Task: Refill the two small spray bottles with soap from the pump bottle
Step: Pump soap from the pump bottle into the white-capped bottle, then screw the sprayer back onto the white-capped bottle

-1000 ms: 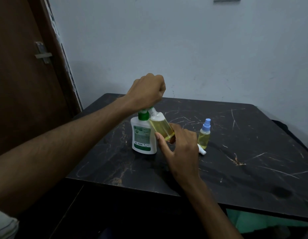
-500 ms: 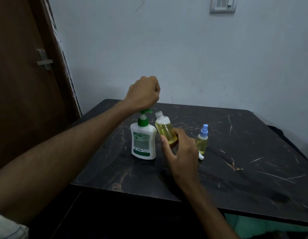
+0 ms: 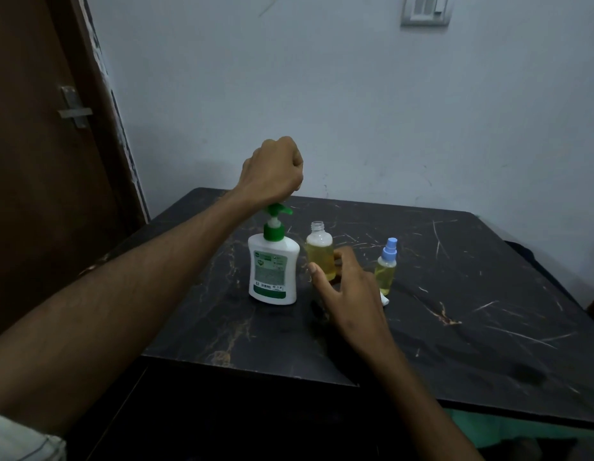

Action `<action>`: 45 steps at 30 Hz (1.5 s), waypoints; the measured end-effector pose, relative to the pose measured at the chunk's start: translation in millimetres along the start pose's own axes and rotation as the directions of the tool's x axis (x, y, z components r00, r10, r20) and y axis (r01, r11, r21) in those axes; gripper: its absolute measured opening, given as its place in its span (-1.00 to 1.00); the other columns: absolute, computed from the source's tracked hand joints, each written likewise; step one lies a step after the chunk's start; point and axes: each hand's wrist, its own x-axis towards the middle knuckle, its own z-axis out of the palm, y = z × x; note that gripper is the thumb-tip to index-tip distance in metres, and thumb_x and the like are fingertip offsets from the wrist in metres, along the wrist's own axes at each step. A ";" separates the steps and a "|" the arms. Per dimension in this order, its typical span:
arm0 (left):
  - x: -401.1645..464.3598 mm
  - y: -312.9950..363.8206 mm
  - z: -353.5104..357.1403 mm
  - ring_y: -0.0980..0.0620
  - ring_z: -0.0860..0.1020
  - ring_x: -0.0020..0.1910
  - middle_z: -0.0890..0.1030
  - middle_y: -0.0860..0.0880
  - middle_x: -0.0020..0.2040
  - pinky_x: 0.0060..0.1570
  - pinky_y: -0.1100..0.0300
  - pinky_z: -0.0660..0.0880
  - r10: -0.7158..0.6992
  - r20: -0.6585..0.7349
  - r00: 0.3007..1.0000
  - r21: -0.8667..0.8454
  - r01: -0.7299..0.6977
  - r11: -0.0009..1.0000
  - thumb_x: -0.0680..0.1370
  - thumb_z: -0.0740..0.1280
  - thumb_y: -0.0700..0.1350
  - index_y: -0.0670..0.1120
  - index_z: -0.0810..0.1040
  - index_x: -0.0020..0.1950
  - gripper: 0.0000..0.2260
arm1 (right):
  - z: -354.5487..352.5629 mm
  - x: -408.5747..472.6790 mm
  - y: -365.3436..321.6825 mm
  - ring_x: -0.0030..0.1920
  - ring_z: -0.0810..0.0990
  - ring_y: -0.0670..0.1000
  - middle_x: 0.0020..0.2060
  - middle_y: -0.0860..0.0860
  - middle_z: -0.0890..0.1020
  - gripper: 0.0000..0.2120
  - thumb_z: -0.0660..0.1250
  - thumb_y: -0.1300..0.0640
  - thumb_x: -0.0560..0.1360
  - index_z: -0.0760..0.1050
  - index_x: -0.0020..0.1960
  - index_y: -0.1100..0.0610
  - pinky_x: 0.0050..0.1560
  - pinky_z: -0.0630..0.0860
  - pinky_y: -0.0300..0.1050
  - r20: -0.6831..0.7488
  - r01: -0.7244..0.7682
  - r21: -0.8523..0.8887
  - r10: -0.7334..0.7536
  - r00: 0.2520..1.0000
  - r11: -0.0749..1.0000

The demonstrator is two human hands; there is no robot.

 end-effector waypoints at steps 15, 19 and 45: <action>-84.1 13.6 -24.7 -0.01 0.48 -0.39 0.51 0.00 -0.37 -0.39 0.16 0.41 0.345 -0.477 0.808 0.048 -0.368 0.929 0.36 0.18 -0.42 -0.14 0.55 -0.27 -0.76 | 1.0 -14.0 14.6 -0.14 0.54 -0.16 -0.22 -0.16 0.58 -0.79 0.26 -0.17 0.65 0.31 0.08 -0.08 -0.01 0.45 0.05 0.088 -0.020 -0.104 0.030 0.996 0.994; -151.1 28.9 3.3 -0.04 0.39 -0.43 0.46 -0.06 -0.40 -0.45 -0.02 0.34 0.411 -0.456 0.790 -0.070 -0.492 0.868 0.28 0.19 -0.39 -0.18 0.50 -0.33 -0.84 | 4.8 -15.0 20.4 -0.06 0.53 0.01 -0.19 -0.13 0.56 -0.74 0.22 -0.22 0.63 0.25 0.04 -0.06 0.12 0.41 0.17 0.080 0.031 -0.178 -0.016 0.997 0.984; -194.1 25.1 84.5 0.12 0.59 -0.22 0.58 0.13 -0.19 -0.12 0.11 0.54 -0.137 0.015 0.990 -0.220 0.137 0.966 0.61 0.40 0.05 0.05 0.43 0.20 -0.76 | -52.5 -31.2 47.4 0.05 0.44 0.06 0.02 -0.03 0.62 -0.67 0.55 -0.01 0.45 0.59 0.16 0.04 0.05 0.38 -0.03 -0.129 -0.058 -0.496 -0.007 0.992 0.867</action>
